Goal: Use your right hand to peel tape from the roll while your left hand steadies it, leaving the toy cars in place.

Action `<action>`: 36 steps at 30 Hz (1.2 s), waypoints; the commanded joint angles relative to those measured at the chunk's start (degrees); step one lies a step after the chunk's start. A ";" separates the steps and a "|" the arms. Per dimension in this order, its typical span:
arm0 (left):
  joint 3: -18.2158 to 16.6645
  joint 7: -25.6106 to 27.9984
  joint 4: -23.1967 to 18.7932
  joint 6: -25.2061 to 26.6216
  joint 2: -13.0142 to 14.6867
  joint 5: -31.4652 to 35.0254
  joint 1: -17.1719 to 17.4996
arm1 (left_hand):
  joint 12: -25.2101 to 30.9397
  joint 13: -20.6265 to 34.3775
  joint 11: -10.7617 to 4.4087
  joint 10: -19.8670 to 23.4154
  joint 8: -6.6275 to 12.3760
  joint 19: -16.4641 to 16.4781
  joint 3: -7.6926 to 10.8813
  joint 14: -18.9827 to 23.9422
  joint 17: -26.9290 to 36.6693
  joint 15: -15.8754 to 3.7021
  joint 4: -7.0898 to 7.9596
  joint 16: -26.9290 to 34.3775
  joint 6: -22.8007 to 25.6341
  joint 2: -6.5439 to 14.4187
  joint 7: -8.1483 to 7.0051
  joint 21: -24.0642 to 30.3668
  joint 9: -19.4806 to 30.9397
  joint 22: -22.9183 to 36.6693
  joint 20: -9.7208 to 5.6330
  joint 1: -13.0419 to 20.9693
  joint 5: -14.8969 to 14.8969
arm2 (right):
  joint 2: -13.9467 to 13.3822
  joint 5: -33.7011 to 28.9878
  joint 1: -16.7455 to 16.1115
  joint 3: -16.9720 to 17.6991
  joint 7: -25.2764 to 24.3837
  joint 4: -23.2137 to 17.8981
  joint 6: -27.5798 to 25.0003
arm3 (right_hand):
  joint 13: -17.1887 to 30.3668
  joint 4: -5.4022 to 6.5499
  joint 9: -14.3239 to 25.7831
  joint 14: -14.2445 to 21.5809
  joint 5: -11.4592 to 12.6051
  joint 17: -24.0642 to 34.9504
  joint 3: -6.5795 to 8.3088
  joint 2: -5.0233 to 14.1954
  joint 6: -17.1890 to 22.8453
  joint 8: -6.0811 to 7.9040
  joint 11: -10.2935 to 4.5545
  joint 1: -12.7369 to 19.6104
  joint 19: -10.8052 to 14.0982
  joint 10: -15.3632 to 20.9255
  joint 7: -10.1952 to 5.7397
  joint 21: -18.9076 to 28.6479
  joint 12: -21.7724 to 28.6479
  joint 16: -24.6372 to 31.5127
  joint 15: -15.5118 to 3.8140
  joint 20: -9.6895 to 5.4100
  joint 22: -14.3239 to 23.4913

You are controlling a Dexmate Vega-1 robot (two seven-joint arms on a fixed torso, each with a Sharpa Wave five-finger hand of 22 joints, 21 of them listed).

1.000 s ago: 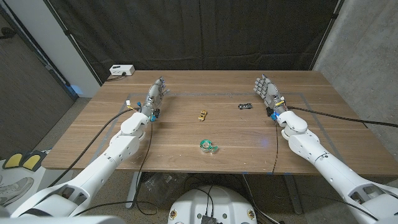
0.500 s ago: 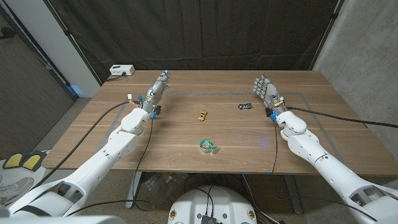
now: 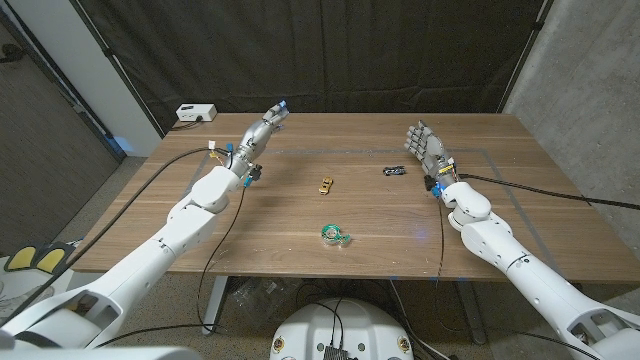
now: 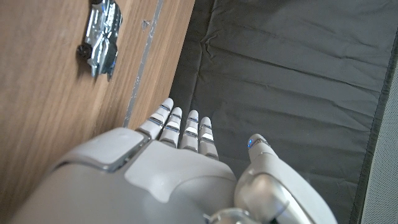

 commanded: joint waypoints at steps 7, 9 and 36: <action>-0.81 -1.97 -7.71 -3.90 6.76 9.16 2.16 | 0.99 0.29 -0.19 3.94 1.37 0.07 0.13 1.96 0.26 0.07 -1.74 0.05 5.75 -0.62 0.37 -0.52 0.28 0.27 0.64 1.56 -0.84 | 0.19 -2.55 -4.09 -0.38 -4.57 -5.65 0.91 | 0.17 -0.08 0.34 0.09 0.26 0.29 -0.14 0.10 0.31 0.23 -0.09 0.34 0.08 0.73 -0.21 -0.14 0.35 0.34 0.27 0.36 0.09; -0.90 -2.12 -8.22 -4.43 7.19 10.03 2.35 | 0.98 0.29 -0.23 4.11 1.30 0.19 0.15 2.29 0.26 0.05 -1.87 0.12 5.86 -0.68 0.36 -0.52 0.27 0.27 0.77 1.72 -0.87 | 0.18 -2.86 -4.53 -0.40 -4.97 -6.19 1.07 | 0.18 -0.06 0.34 0.11 0.26 0.30 -0.15 0.11 0.35 0.22 -0.05 0.32 0.10 0.81 -0.23 -0.16 0.38 0.33 0.32 0.38 0.10; -2.04 -3.23 -17.38 -7.37 12.69 24.51 4.66 | 0.67 0.31 -0.50 5.45 0.88 0.84 0.32 3.12 0.33 -0.37 -2.78 -0.13 7.52 -0.96 0.60 -0.80 0.29 0.29 0.91 2.82 -1.18 | -0.22 -5.58 -8.25 -0.47 -8.80 -11.67 0.62 | 0.19 -0.09 0.37 0.15 0.28 0.29 -0.21 0.09 0.52 0.15 0.02 0.31 0.18 0.96 -0.48 -0.46 0.34 0.21 0.34 0.47 0.14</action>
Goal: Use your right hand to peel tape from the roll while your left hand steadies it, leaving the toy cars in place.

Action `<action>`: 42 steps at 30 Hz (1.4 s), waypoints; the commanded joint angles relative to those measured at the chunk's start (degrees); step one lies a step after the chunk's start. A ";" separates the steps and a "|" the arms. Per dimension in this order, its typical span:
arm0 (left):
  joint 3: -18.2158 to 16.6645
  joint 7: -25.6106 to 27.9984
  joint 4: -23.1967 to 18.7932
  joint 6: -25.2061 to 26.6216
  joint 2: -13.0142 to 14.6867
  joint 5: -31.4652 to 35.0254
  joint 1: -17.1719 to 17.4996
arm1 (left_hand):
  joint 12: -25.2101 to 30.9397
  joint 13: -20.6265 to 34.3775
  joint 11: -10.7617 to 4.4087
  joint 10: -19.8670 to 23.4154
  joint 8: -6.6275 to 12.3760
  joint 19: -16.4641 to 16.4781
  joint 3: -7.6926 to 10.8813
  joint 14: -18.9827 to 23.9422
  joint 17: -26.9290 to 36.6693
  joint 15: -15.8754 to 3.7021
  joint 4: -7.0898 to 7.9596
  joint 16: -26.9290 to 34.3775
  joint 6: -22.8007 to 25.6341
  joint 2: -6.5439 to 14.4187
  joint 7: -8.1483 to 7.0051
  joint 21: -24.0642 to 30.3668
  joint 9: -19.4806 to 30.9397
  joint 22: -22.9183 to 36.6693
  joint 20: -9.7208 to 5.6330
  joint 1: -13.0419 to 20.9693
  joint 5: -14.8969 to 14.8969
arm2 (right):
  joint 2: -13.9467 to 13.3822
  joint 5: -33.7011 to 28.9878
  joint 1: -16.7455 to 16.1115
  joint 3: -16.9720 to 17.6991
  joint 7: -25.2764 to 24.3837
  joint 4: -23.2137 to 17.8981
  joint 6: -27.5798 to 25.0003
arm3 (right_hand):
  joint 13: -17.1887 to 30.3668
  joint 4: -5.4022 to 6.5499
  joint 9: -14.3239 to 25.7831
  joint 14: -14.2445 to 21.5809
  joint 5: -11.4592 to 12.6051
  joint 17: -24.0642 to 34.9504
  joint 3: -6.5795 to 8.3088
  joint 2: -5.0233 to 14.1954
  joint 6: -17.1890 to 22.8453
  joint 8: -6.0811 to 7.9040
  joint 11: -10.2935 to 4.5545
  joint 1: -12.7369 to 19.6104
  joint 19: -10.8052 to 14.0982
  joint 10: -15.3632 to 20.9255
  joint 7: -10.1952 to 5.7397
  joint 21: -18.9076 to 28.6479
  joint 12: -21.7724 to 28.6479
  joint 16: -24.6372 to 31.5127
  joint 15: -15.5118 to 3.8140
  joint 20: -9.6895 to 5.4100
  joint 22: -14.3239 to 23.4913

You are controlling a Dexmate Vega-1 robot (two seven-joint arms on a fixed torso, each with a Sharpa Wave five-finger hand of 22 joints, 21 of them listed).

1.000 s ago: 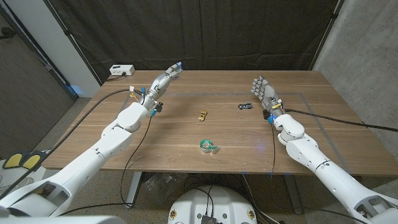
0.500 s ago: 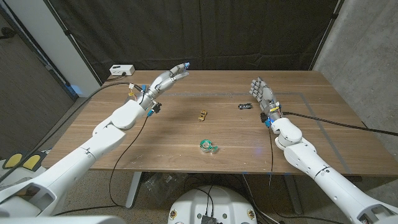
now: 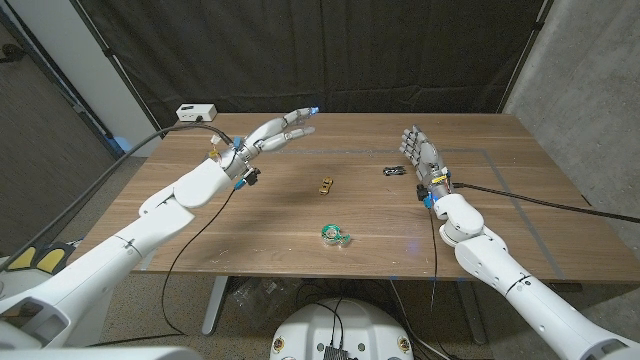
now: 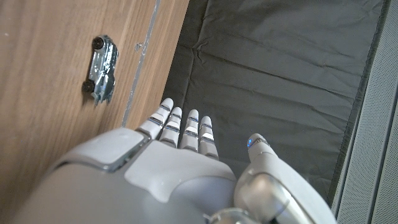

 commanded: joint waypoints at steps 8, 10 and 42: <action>-0.35 -2.01 -6.48 -0.25 3.44 10.67 0.42 | 0.27 0.33 -0.16 2.62 0.15 0.88 0.03 2.09 0.09 -0.36 -0.81 0.04 2.82 -0.38 0.20 -0.40 0.32 0.30 0.14 0.99 -0.14 | -0.02 -1.68 -2.06 -0.15 -2.26 -3.04 -0.36 | 0.19 0.07 0.10 0.16 0.29 0.30 -0.06 0.11 0.23 0.13 -0.03 0.30 0.21 0.38 -0.20 -0.18 0.32 0.18 0.30 0.53 0.17; -0.40 -2.48 -7.05 0.00 3.80 11.03 0.42 | 0.23 0.32 -0.20 2.72 0.09 1.05 0.03 2.20 0.08 -0.40 -0.90 0.02 2.92 -0.44 0.16 -0.39 0.32 0.30 0.17 1.09 -0.14 | 0.03 -1.80 -2.14 -0.17 -2.35 -3.11 -0.28 | 0.19 0.06 0.10 0.18 0.30 0.29 -0.06 0.11 0.22 0.12 0.02 0.32 0.23 0.39 -0.19 -0.20 0.32 0.18 0.33 0.58 0.17; 1.18 -15.19 -18.13 8.93 11.26 16.64 -1.73 | 0.39 0.26 -0.57 8.69 1.28 3.10 0.45 4.39 -0.14 -1.07 -3.85 -0.50 12.45 -1.82 1.93 -0.94 0.31 0.26 -0.33 4.84 -0.02 | 1.29 -3.51 -3.67 -0.95 -3.83 -4.00 0.79 | 0.20 0.10 0.11 0.61 0.31 0.27 -0.04 0.08 0.31 0.06 0.28 0.25 0.33 0.84 -0.28 -0.50 0.39 0.20 0.42 0.84 0.20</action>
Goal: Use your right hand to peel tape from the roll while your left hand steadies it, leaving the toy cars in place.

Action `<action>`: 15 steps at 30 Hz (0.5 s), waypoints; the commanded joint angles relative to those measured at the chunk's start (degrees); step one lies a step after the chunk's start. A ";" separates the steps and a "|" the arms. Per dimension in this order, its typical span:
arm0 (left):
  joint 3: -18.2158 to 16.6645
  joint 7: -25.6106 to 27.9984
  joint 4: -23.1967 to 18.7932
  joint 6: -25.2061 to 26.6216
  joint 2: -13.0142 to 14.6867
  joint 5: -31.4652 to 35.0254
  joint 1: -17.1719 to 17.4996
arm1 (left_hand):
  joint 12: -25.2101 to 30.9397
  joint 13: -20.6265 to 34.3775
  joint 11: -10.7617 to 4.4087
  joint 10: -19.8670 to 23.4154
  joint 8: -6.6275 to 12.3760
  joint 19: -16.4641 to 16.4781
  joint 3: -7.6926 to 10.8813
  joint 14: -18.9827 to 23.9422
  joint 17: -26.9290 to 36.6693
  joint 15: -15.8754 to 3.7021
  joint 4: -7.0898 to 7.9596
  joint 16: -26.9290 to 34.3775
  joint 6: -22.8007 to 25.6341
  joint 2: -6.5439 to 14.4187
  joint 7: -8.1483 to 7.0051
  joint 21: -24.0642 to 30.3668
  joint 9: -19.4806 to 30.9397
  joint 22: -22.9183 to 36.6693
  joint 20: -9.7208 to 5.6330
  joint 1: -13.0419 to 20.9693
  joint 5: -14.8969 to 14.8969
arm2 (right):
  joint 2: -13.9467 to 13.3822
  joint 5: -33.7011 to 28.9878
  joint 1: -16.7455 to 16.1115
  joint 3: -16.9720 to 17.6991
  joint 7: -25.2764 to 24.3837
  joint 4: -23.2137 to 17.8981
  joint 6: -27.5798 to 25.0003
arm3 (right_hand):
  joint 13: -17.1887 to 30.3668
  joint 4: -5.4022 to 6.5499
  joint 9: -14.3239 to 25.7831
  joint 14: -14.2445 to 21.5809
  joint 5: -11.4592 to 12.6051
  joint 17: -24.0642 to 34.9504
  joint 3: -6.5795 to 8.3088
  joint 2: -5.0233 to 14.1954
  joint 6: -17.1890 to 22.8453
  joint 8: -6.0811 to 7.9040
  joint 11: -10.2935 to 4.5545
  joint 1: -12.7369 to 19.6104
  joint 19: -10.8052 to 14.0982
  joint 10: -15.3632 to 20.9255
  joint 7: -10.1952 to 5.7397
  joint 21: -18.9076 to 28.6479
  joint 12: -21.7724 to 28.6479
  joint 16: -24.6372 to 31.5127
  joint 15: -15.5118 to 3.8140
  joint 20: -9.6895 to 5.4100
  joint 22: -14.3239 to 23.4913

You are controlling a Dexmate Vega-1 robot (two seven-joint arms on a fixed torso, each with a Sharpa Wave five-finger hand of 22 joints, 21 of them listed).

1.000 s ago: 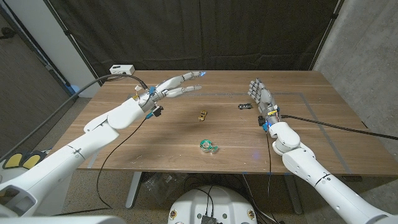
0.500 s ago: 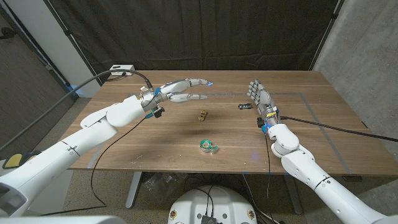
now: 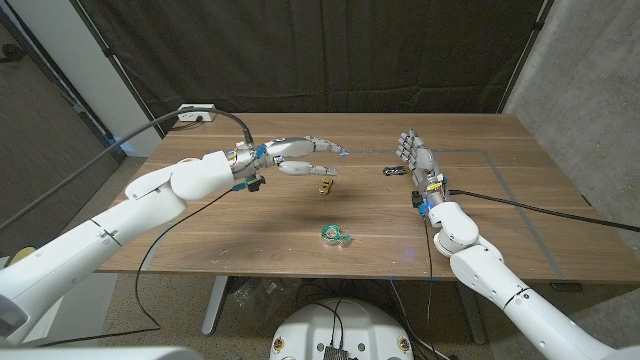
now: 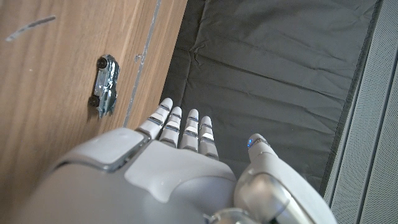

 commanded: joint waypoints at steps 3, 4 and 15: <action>0.42 -5.21 -5.30 4.36 3.24 3.62 -0.99 | 0.08 0.26 -0.23 1.09 0.21 0.89 0.50 0.81 -0.02 -0.12 -1.12 -0.17 1.42 0.12 -0.05 -0.13 0.32 0.26 -0.01 1.65 0.02 | 0.34 -0.83 -0.71 -0.37 -0.82 -0.86 0.07 | 0.20 0.11 0.13 0.40 0.31 0.27 -0.06 0.06 0.33 0.06 -0.11 0.23 0.23 0.40 -0.31 -0.02 0.37 0.19 0.24 0.32 0.22; 0.58 -6.21 -6.18 5.27 3.63 4.21 -1.23 | 0.04 0.26 -0.23 1.13 0.17 0.95 0.57 0.84 -0.04 -0.16 -1.27 -0.21 1.50 0.12 -0.10 -0.14 0.32 0.25 -0.01 1.90 0.05 | 0.26 -1.03 -1.02 -0.35 -1.03 -1.17 0.15 | 0.20 0.10 0.13 0.42 0.31 0.27 -0.06 0.05 0.35 0.07 -0.17 0.23 0.24 0.40 -0.32 -0.03 0.37 0.19 0.22 0.32 0.22; 2.96 -13.68 -8.83 9.10 4.34 4.20 -4.10 | -1.57 0.29 -0.19 -0.33 -2.07 1.58 1.63 1.76 0.01 0.01 -2.78 -0.47 -1.25 0.45 -0.27 -0.57 0.43 0.29 0.05 5.68 0.22 | 0.21 -1.48 -2.57 -0.38 -1.49 -2.17 0.65 | 0.20 0.18 0.13 0.75 0.32 0.27 -0.02 0.07 0.47 0.09 -0.14 0.16 0.33 0.66 -0.35 -0.12 0.43 0.26 0.14 0.40 0.23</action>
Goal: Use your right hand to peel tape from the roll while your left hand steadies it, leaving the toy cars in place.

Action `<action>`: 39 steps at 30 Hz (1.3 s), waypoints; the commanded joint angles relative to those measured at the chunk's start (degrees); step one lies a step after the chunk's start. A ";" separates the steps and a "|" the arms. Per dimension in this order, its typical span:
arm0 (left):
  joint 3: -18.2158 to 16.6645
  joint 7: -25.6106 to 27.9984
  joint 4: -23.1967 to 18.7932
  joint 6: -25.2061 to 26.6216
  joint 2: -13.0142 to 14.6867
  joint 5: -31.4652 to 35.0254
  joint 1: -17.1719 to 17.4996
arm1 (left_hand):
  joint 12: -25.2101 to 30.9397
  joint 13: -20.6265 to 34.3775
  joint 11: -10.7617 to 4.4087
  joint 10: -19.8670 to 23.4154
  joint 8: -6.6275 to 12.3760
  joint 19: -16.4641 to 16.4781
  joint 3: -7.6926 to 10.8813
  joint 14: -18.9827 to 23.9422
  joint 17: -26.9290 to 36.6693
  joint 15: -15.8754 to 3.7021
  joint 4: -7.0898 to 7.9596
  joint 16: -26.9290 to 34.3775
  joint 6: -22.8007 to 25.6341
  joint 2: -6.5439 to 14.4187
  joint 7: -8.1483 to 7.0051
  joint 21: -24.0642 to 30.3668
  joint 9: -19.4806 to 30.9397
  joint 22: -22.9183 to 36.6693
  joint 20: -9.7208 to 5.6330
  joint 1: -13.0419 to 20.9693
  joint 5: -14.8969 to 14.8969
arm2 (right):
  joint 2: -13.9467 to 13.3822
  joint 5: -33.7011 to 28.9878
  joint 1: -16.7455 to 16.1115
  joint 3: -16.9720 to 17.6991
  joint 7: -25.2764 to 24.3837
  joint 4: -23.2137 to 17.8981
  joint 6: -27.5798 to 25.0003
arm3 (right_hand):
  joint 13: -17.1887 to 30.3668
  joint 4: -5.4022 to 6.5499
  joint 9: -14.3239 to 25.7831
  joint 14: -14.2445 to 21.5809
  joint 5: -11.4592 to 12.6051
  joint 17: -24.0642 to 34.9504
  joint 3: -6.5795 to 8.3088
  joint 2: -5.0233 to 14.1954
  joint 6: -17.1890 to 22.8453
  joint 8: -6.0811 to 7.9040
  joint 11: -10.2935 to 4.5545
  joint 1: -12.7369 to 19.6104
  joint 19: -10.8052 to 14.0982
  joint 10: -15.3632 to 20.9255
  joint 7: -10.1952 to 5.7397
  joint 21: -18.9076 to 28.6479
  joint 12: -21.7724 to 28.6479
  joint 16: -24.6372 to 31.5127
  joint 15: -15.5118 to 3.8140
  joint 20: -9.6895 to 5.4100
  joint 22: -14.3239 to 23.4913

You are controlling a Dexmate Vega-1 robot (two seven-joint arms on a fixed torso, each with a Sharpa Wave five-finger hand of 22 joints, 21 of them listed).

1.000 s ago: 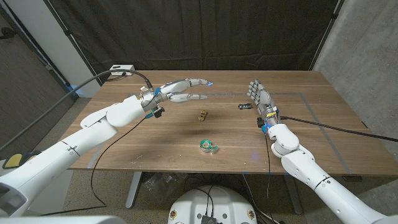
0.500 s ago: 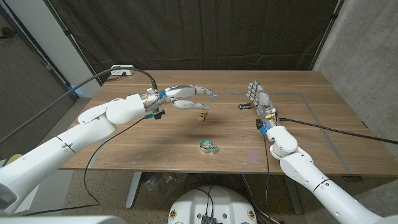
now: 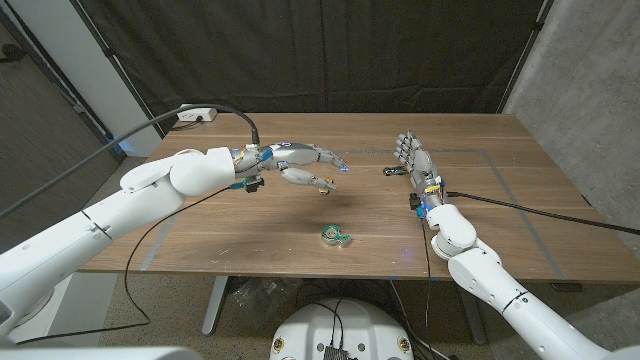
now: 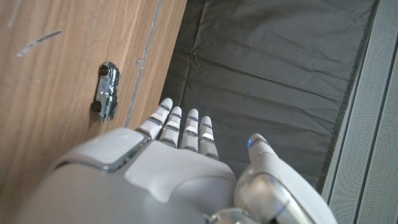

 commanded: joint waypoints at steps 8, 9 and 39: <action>4.53 -11.89 -4.93 5.67 1.66 0.98 -5.48 | 0.03 0.32 -0.19 2.04 -0.15 1.81 0.62 3.35 0.30 -0.11 -0.53 0.51 1.78 0.28 0.72 -0.21 0.20 0.33 -0.17 2.46 0.25 | -0.04 -1.13 -1.50 -0.26 -0.98 -1.52 0.23 | 0.20 0.22 0.13 0.67 0.32 0.27 0.00 0.06 0.55 0.09 -0.13 0.12 0.40 0.93 -0.38 -0.17 0.51 0.25 -0.06 0.52 0.24; 4.67 -12.34 -5.08 5.92 1.71 1.04 -5.67 | -0.03 0.32 -0.08 2.07 -0.13 1.92 0.68 3.47 0.29 -0.12 -0.60 0.50 1.98 0.28 0.90 -0.21 0.21 0.33 -0.04 2.69 0.26 | -0.08 -1.17 -1.42 -0.28 -0.95 -1.59 0.11 | 0.20 0.23 0.13 0.74 0.32 0.27 0.00 0.06 0.56 0.10 -0.10 0.11 0.41 0.93 -0.37 -0.18 0.50 0.27 -0.04 0.53 0.24; 9.13 -18.79 -7.61 7.50 0.00 6.75 -8.56 | 0.40 0.53 -0.28 8.66 0.16 4.14 2.83 5.90 0.10 -0.48 -2.02 -0.33 7.44 -1.11 2.49 -0.70 0.42 0.31 0.13 13.67 1.05 | 0.29 -1.72 -3.73 -0.11 -1.17 -1.90 2.65 | 0.22 0.52 0.13 2.76 0.32 0.33 0.13 0.09 1.46 0.30 0.45 -0.17 1.16 2.44 -0.40 -0.27 0.91 0.74 -0.02 0.99 0.29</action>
